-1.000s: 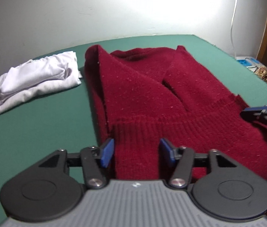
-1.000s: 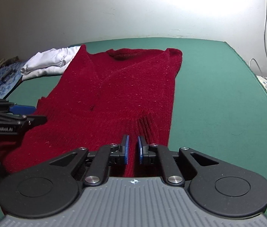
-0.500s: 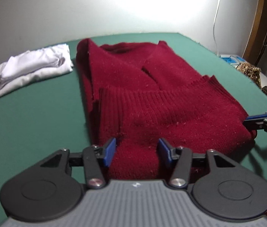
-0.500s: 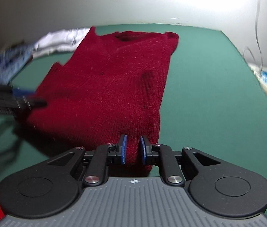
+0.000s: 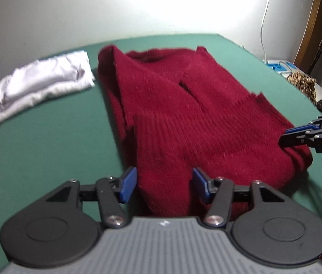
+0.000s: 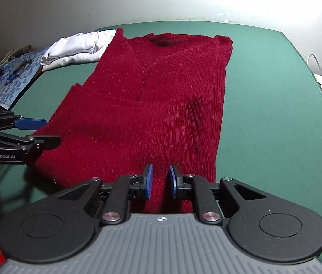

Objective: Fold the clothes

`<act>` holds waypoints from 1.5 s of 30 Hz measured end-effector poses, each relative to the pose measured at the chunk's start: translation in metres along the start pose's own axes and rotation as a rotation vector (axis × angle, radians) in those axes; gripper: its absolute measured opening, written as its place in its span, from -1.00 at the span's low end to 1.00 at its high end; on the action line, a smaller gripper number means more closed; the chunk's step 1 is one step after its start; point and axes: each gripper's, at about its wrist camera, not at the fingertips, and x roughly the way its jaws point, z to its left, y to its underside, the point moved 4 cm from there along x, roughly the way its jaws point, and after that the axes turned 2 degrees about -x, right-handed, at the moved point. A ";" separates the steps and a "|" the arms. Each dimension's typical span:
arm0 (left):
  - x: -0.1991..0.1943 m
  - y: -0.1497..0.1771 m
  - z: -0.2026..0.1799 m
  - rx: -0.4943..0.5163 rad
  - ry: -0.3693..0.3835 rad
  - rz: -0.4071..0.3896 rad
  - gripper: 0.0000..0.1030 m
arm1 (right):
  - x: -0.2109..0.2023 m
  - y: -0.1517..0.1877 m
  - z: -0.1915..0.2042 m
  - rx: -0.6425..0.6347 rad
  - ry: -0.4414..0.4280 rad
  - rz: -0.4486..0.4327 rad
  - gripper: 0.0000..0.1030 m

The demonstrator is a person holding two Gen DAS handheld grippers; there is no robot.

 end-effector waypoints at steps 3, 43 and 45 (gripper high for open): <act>-0.003 -0.029 0.007 0.024 0.014 0.008 0.14 | 0.005 -0.018 -0.001 -0.014 -0.028 0.029 -0.61; 0.210 -0.184 0.106 -0.047 -0.086 0.063 -0.45 | 0.124 -0.175 -0.099 0.120 -0.198 0.011 -0.56; 0.201 -0.186 0.106 -0.044 -0.057 0.060 -0.61 | 0.121 -0.179 -0.099 0.086 -0.187 -0.030 -0.56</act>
